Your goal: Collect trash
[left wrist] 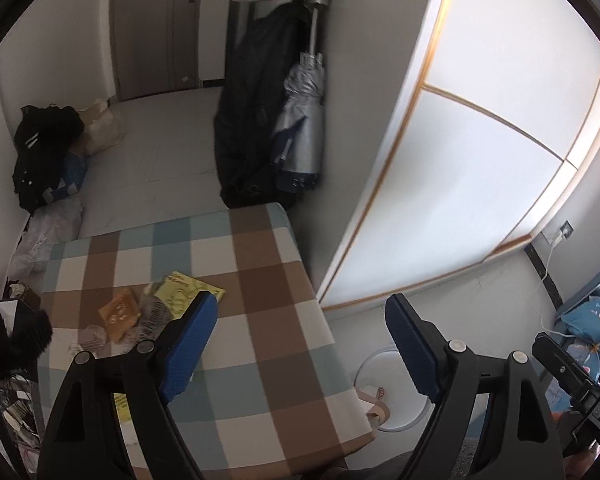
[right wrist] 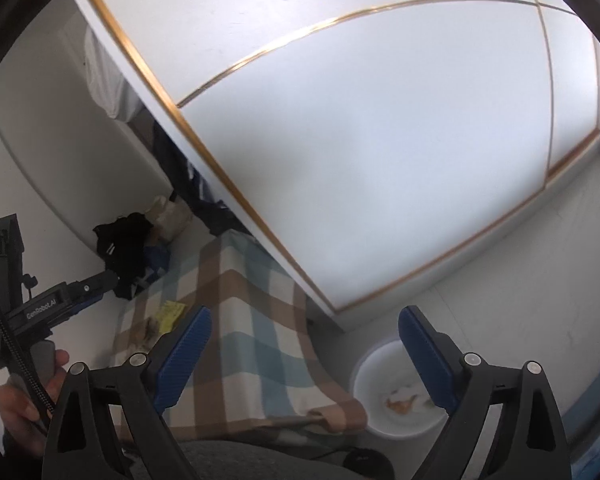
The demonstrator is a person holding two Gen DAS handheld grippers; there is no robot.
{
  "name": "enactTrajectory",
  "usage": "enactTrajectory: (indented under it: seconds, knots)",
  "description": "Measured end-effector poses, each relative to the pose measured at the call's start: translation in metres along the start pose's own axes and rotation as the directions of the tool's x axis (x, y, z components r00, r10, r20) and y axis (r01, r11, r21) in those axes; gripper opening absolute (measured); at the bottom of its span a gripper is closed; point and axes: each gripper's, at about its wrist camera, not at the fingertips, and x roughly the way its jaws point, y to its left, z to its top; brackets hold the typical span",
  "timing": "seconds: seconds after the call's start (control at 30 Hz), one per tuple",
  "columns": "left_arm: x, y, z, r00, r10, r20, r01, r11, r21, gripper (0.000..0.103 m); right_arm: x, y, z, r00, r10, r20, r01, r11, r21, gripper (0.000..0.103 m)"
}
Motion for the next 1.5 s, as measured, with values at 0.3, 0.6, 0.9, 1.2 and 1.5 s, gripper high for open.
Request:
enactTrajectory:
  seconds: [0.3, 0.6, 0.9, 1.2, 1.5]
  knots:
    - [-0.049, 0.081, -0.009, 0.98, 0.146, 0.137, -0.13, 0.985, -0.115, 0.084, 0.009, 0.112, 0.004, 0.992, 0.123, 0.022, -0.117, 0.978, -0.172, 0.099]
    - [-0.066, 0.181, -0.028, 0.962, 0.239, 0.13, -0.198, 0.943, -0.266, 0.084, 0.046, 0.196, -0.011, 0.975, 0.208, -0.077, -0.221, 0.945, -0.243, 0.099]
    - [-0.053, 0.236, -0.055, 0.951, 0.292, 0.103, -0.249, 0.918, -0.309, 0.084, 0.103, 0.243, -0.035, 0.961, 0.17, -0.217, -0.231, 0.928, -0.294, 0.099]
    - [-0.057, 0.277, -0.062, 0.967, 0.24, 0.091, -0.188, 0.903, -0.386, 0.084, 0.163, 0.292, -0.06, 0.955, 0.074, -0.288, -0.212, 0.848, -0.486, 0.099]
    - [-0.05, 0.31, -0.067, 0.984, 0.173, 0.043, -0.125, 0.845, -0.52, 0.084, 0.262, 0.329, -0.094, 0.926, -0.047, -0.374, -0.228, 0.721, -0.655, 0.097]
